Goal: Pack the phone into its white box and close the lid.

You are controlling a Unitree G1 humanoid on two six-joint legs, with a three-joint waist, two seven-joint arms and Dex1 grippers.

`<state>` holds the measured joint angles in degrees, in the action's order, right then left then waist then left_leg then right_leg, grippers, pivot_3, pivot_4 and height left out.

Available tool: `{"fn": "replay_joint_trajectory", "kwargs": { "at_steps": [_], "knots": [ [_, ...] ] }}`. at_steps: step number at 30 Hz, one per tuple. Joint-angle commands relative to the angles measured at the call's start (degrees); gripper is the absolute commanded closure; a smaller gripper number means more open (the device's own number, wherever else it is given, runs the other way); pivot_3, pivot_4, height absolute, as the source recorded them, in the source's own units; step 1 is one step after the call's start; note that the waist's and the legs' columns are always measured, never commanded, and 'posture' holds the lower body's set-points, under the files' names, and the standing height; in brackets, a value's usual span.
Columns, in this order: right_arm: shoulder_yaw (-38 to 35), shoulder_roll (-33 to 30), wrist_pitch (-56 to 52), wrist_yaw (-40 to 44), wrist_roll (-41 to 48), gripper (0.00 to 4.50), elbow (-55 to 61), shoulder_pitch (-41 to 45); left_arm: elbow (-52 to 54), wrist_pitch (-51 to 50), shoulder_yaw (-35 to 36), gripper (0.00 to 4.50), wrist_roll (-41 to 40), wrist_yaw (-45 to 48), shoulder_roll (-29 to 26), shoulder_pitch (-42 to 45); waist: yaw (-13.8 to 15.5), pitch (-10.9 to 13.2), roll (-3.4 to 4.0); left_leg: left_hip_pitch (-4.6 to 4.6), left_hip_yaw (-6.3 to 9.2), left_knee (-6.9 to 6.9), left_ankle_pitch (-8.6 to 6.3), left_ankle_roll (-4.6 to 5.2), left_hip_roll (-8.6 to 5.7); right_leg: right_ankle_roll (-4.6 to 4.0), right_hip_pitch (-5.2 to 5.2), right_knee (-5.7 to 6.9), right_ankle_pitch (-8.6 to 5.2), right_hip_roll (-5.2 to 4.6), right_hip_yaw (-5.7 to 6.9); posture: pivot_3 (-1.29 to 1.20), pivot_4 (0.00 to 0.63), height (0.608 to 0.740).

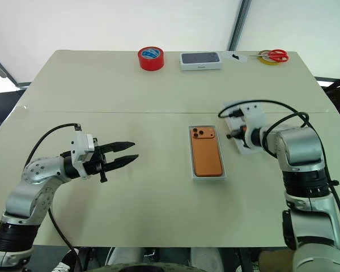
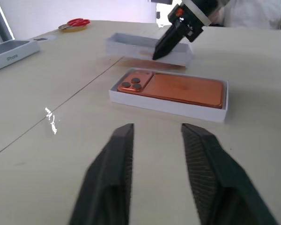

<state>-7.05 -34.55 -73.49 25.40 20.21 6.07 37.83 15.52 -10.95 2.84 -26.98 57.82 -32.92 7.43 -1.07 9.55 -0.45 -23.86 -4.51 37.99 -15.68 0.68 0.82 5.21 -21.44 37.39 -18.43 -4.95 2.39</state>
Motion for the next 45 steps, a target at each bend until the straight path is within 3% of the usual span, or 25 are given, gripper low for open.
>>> {"fn": "replay_joint_trajectory", "kwargs": {
  "at_steps": [1, 5, 9, 12, 20, 28, 35, 45],
  "knots": [
    [-7.0, 6.6, 5.9, 0.8, 6.4, 4.50, 5.7, 3.8, 0.6, -1.1, -0.2, 4.44, -1.2, -2.4, 1.8, 1.6, 0.1, 0.0, 0.00, -0.02, -0.01, 0.00, 0.00, 0.00, 0.00, 0.01, -0.01, 0.03, 0.00, 0.01, -0.01, 0.00, 0.150, 0.730],
    [-12.8, 15.6, 2.4, 0.0, 15.4, 4.50, 10.8, 2.3, 0.4, -2.0, -0.3, 4.44, -0.9, -5.6, 4.4, 3.1, 0.5, 0.0, -0.06, -0.04, 0.03, 0.02, -0.02, 0.04, 0.00, 0.01, 0.00, 0.06, 0.00, 0.04, 0.01, 0.00, 0.150, 0.730],
    [-21.7, 26.8, -10.9, -3.4, 27.2, 4.50, 14.1, 1.6, 0.0, -3.0, -1.4, 4.44, 0.3, -8.2, 6.2, 4.8, 0.4, 0.0, -0.07, -0.06, 0.05, 0.14, -0.15, 0.27, -0.02, 0.03, 0.03, 0.14, 0.02, 0.01, 0.01, 0.00, 0.150, 0.730],
    [-24.1, 29.7, -18.1, -5.1, 35.1, 4.50, 15.7, -0.5, 0.0, -3.3, -1.8, 4.44, 0.3, -9.1, 6.7, 5.3, 0.3, 0.0, -0.04, -0.06, 0.04, 0.14, -0.14, 0.25, -0.02, 0.03, -0.04, 0.24, 0.02, 0.01, 0.01, 0.00, 0.150, 0.730],
    [-20.0, 22.4, -19.0, -20.4, 62.5, 4.50, 5.9, -9.1, 1.0, -4.0, -3.6, 4.44, 0.6, -10.6, 8.1, 4.8, 0.1, 0.0, -0.03, -0.06, 0.03, 0.12, -0.18, 0.32, -0.05, 0.02, -0.03, 0.21, 0.01, -0.01, 0.00, 0.00, 0.150, 0.730],
    [-5.5, 11.9, -2.0, -43.5, 90.8, 4.50, -1.5, -13.9, -1.7, -2.7, -8.2, 4.44, 3.9, -12.9, 12.4, 6.4, 0.4, 0.0, -0.04, -0.08, 0.02, 0.13, -0.18, 0.36, -0.03, 0.02, -0.02, 0.19, 0.01, 0.03, -0.01, 0.00, 0.150, 0.730],
    [-2.1, 9.4, 7.1, -50.1, 92.8, 4.50, -3.3, -14.2, -7.3, -1.4, -10.8, 4.44, 5.9, -14.1, 17.3, 8.6, 0.5, 0.0, -0.08, -0.11, 0.02, 0.21, -0.26, 0.49, -0.02, 0.03, -0.02, 0.18, 0.01, 0.06, -0.02, 0.00, 0.150, 0.730],
    [-1.5, 4.5, 11.1, -44.7, 90.9, 4.50, -2.5, -16.0, -13.7, 0.4, -13.1, 4.44, 7.8, -12.5, 20.2, 12.0, 0.6, 0.0, -0.08, -0.12, 0.03, 0.23, -0.27, 0.52, -0.01, 0.04, 0.01, 0.15, 0.01, 0.05, -0.01, 0.00, 0.150, 0.730]
  ]
}}
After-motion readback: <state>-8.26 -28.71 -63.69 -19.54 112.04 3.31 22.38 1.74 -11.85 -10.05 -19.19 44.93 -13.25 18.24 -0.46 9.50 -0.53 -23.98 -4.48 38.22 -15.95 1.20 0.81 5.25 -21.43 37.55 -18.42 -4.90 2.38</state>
